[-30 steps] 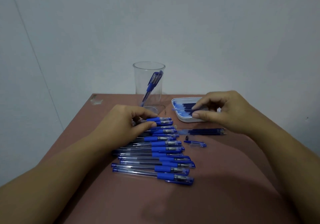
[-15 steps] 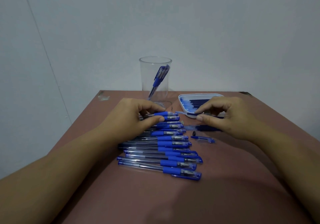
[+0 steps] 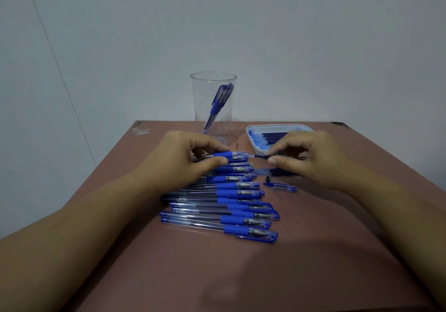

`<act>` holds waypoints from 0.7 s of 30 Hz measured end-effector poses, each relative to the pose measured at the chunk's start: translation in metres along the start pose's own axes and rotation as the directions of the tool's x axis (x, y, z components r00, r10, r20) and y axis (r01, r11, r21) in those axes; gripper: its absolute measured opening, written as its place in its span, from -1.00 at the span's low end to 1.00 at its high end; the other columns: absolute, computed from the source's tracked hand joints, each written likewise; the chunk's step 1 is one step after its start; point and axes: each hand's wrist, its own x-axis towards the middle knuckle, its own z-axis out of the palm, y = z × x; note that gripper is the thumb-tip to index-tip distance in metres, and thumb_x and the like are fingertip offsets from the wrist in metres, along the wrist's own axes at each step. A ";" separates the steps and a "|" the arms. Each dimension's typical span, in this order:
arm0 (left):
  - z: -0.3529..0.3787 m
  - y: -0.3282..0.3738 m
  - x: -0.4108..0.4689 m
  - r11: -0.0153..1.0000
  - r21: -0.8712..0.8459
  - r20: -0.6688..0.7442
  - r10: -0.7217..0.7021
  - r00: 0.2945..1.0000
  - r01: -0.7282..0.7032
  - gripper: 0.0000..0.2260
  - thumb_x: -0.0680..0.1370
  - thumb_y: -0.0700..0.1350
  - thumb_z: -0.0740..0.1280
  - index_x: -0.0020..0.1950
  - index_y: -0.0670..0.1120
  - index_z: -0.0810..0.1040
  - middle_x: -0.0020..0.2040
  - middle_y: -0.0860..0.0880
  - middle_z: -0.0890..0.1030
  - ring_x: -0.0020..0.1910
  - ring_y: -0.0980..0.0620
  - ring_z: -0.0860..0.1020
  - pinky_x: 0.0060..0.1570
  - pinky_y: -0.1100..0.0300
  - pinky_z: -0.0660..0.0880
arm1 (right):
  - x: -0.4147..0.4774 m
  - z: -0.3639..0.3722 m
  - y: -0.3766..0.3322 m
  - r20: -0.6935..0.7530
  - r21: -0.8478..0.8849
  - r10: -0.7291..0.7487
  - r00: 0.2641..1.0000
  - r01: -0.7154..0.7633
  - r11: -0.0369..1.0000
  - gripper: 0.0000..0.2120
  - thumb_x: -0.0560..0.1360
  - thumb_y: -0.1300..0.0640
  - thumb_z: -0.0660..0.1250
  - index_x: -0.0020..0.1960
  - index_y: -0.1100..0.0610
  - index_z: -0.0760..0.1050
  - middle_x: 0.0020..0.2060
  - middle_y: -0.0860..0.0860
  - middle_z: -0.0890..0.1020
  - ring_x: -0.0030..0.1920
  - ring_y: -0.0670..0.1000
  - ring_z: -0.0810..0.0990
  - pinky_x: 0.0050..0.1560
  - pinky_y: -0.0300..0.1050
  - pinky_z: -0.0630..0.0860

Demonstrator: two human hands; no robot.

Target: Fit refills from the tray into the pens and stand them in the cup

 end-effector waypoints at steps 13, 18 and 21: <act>-0.001 0.004 0.001 0.999 0.037 0.008 0.015 1.000 -0.015 -0.79 0.46 0.00 0.46 0.02 0.27 0.59 -0.26 0.51 0.54 -0.14 0.31 0.57 -0.23 0.50 0.44 | 0.000 -0.002 0.003 -0.083 -0.159 -0.094 0.992 0.080 0.984 -0.78 0.44 -0.14 0.34 0.05 -0.12 0.51 -0.15 -0.18 0.60 -0.10 -0.09 0.59 -0.10 -0.05 0.57; 0.000 0.003 -0.001 1.000 0.024 0.007 0.003 1.000 -0.003 -0.80 0.44 0.04 0.47 0.01 0.30 0.60 -0.19 0.35 0.61 -0.14 0.29 0.59 -0.20 0.47 0.46 | 0.001 0.006 0.002 -0.026 -0.141 -0.100 0.995 0.096 0.985 -0.78 0.51 0.08 0.40 -0.10 -0.26 0.49 -0.20 -0.19 0.60 -0.15 -0.07 0.57 -0.19 -0.20 0.50; 0.000 0.004 -0.001 1.000 0.031 0.011 0.002 1.000 -0.002 -0.80 0.44 0.04 0.47 0.03 0.26 0.63 -0.20 0.35 0.61 -0.14 0.31 0.59 -0.22 0.48 0.45 | 0.002 0.011 -0.004 0.025 -0.115 -0.095 0.995 0.098 0.989 -0.77 0.52 0.00 0.38 0.02 -0.35 0.49 -0.14 -0.25 0.59 -0.10 -0.11 0.57 -0.14 -0.29 0.49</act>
